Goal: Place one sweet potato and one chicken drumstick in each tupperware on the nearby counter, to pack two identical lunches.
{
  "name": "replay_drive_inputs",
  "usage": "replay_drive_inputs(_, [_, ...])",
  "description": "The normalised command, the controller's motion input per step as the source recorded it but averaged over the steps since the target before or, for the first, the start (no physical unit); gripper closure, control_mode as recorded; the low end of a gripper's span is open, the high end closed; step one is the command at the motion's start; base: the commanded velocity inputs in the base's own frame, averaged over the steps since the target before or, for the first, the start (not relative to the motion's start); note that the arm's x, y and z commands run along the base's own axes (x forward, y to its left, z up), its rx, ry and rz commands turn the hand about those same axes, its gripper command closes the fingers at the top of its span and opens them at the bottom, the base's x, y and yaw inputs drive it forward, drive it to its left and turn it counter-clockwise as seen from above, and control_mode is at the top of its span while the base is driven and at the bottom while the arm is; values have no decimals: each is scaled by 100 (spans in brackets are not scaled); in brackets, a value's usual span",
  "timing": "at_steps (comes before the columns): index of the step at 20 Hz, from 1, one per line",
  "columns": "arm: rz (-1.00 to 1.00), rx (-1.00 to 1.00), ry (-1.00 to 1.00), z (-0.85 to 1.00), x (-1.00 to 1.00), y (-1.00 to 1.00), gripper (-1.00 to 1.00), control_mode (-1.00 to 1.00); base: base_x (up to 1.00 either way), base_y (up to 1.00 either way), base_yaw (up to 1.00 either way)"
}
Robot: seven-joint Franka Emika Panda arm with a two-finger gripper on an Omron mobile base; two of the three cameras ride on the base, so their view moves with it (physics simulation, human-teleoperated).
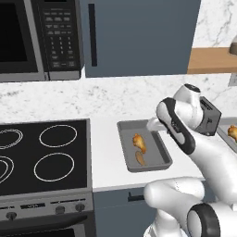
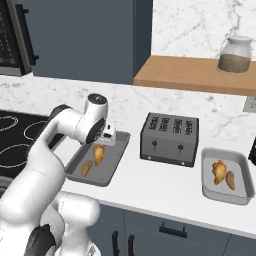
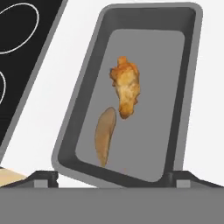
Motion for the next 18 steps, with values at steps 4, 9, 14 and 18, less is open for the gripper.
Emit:
replay_drive_inputs(4, [0,17,-46,100,-100,-100,-100,-100,0,0,0])
replay_drive_inputs(9, [0,17,-45,100,-100,-94,-100,-100,0,0,0])
replay_drive_inputs(14, [4,2,-25,40,-53,-10,-100,-100,0,0,0])
replay_drive_inputs(18, [0,0,0,0,0,0,-100,-100,0,0,0])
